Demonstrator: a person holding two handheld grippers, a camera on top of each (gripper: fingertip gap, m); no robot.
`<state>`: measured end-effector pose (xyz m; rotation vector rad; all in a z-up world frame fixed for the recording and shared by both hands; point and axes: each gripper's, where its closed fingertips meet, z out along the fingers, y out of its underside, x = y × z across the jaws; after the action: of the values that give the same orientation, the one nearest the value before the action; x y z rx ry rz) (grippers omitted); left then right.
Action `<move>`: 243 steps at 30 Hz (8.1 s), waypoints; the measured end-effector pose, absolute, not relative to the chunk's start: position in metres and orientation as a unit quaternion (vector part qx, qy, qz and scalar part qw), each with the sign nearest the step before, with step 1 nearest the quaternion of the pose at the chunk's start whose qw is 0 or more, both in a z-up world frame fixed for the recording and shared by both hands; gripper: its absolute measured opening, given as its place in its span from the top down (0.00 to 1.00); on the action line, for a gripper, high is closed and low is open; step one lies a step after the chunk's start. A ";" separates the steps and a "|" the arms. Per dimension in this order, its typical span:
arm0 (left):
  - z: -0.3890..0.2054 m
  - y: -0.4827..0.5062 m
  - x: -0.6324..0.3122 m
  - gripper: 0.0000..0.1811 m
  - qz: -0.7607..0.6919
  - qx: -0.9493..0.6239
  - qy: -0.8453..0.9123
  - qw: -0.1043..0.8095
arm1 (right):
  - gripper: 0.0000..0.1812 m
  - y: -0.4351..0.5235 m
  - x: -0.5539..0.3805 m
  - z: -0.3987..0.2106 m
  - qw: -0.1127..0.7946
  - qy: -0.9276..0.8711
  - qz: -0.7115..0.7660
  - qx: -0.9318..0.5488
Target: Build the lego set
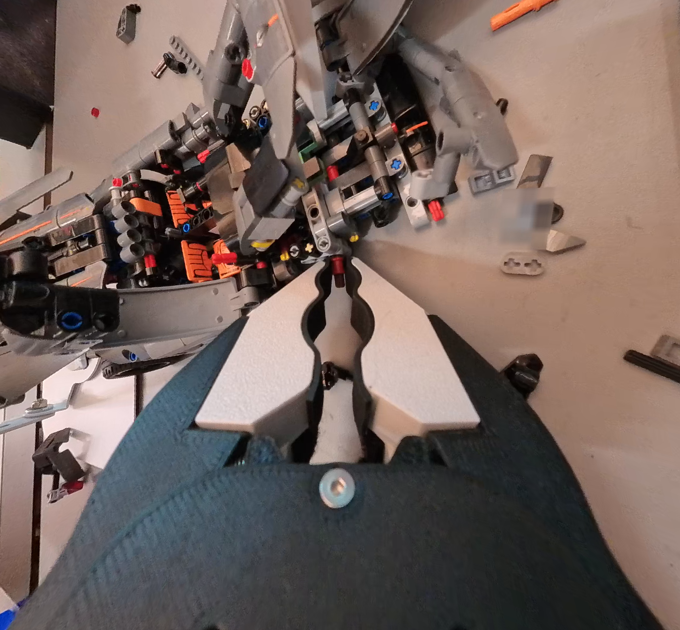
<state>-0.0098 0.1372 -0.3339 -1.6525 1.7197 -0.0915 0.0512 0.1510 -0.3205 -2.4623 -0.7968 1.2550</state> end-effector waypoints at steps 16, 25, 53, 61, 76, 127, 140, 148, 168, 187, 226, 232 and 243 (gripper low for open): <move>-0.334 0.138 -0.010 0.98 -0.033 -0.636 0.674 0.374 | 0.88 0.157 0.091 -0.283 0.242 -0.275 0.390 -0.844; -0.334 0.139 -0.011 0.97 -0.033 -0.638 0.673 0.372 | 0.90 0.083 0.099 -0.300 0.197 -0.403 0.297 -0.843; -0.329 0.134 -0.012 0.93 -0.032 -0.617 0.686 0.383 | 0.98 0.072 0.094 -0.312 0.213 -0.418 0.268 -0.842; -0.315 0.128 -0.013 0.89 -0.041 -0.592 0.698 0.401 | 0.98 0.082 0.106 -0.280 0.243 -0.411 0.283 -0.832; -0.279 0.106 0.003 0.94 -0.033 -0.520 0.710 0.473 | 0.98 0.088 0.063 -0.232 0.278 -0.452 0.345 -0.774; -0.255 0.091 0.035 0.99 0.079 -0.437 0.701 0.558 | 0.98 0.072 0.034 -0.253 0.221 -0.478 0.360 -0.770; -0.279 0.118 0.000 0.93 0.021 -0.524 0.701 0.484 | 0.98 0.126 0.076 -0.277 0.222 -0.413 0.265 -0.842; -0.308 0.130 -0.012 0.88 -0.017 -0.577 0.694 0.431 | 0.98 0.135 0.065 -0.294 0.193 -0.416 0.270 -0.847; -0.315 0.130 -0.003 0.89 -0.035 -0.590 0.684 0.427 | 0.98 0.138 0.069 -0.307 0.170 -0.407 0.221 -0.870; -0.303 0.127 0.005 0.94 -0.024 -0.568 0.683 0.459 | 0.98 0.139 0.084 -0.298 0.168 -0.392 0.220 -0.877; -0.295 0.077 0.057 0.84 0.045 -0.576 0.732 0.361 | 0.98 0.094 0.129 -0.335 0.145 -0.419 0.260 -0.858; -0.319 0.081 0.049 0.94 0.084 -0.580 0.742 0.326 | 0.84 0.094 0.126 -0.324 0.161 -0.437 0.289 -0.836; -0.322 0.084 0.041 0.93 0.077 -0.591 0.727 0.342 | 0.84 0.140 0.109 -0.301 0.275 -0.557 0.231 -0.749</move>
<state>0.0413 0.0836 -0.3219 -1.5355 1.8890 0.1997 0.1087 0.1397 -0.3014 -2.0128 -1.4976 0.6208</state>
